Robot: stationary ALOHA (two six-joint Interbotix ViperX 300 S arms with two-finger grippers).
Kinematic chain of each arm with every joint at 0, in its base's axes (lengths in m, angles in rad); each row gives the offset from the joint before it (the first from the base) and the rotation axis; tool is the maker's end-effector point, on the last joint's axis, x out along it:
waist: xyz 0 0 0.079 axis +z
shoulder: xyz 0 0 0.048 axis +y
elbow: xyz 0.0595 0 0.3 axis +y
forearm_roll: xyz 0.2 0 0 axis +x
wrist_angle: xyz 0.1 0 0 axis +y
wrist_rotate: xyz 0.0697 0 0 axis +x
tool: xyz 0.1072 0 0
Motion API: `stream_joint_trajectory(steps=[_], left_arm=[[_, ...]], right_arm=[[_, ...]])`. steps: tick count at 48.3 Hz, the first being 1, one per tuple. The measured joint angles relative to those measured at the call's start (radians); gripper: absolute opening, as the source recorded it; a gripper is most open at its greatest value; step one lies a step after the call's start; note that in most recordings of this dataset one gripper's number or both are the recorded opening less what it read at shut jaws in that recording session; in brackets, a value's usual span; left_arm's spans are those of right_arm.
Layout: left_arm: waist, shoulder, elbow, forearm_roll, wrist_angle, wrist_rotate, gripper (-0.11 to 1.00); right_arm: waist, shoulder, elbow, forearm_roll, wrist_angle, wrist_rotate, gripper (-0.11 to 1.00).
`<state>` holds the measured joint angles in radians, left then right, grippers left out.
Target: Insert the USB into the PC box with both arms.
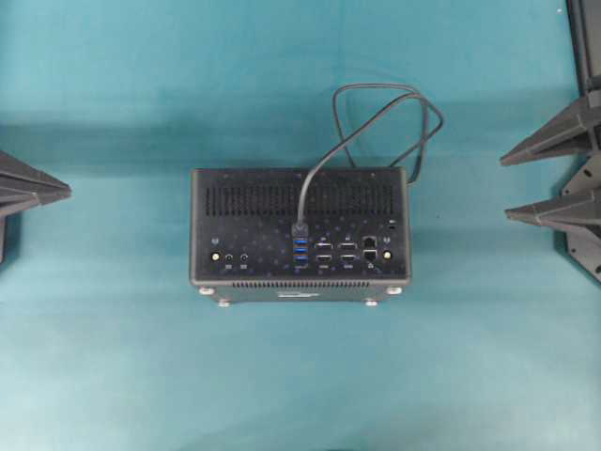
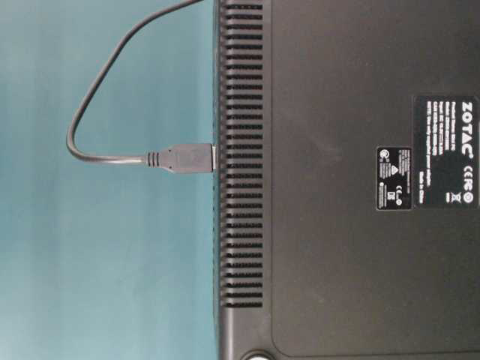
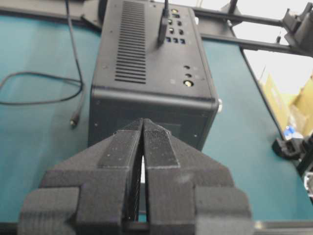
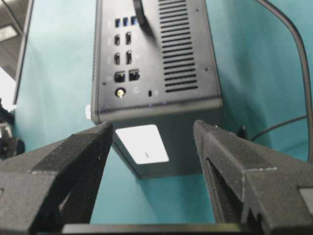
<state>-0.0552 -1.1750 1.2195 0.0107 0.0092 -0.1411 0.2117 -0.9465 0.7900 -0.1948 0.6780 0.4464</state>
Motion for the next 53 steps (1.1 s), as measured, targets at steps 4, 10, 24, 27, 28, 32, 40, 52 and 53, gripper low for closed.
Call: stream_joint_trajectory(steps=[4, 10, 24, 27, 28, 32, 40, 52, 53], left_arm=[[0.0, -0.002, 0.0, 0.0, 0.0, 0.0, 0.0], [0.0, -0.002, 0.0, 0.0, 0.0, 0.0, 0.0], [0.0, -0.002, 0.0, 0.0, -0.003, 0.0, 0.0], [0.0, -0.002, 0.0, 0.0, -0.003, 0.0, 0.0], [0.0, -0.002, 0.0, 0.0, -0.003, 0.0, 0.0], [0.0, -0.002, 0.0, 0.0, -0.003, 0.0, 0.0], [0.0, -0.002, 0.0, 0.0, -0.005, 0.0, 0.0], [0.0, -0.002, 0.0, 0.0, -0.006, 0.0, 0.0], [0.0, 0.0, 0.0, 0.0, -0.006, 0.0, 0.0]], right_arm=[[0.0, -0.002, 0.005, 0.0, -0.002, -0.002, 0.74], [0.0, -0.005, 0.011, -0.002, 0.0, -0.002, 0.74], [0.002, -0.009, 0.012, -0.018, -0.002, 0.0, 0.74], [0.002, -0.011, 0.014, -0.021, -0.003, -0.002, 0.74], [0.0, -0.012, 0.014, -0.021, -0.003, -0.002, 0.74], [0.002, -0.014, 0.014, -0.023, -0.003, -0.002, 0.74], [0.002, -0.014, 0.014, -0.023, -0.003, 0.0, 0.74], [0.002, -0.015, 0.014, -0.021, -0.003, 0.0, 0.74], [0.002, -0.015, 0.014, -0.023, -0.003, -0.002, 0.74]])
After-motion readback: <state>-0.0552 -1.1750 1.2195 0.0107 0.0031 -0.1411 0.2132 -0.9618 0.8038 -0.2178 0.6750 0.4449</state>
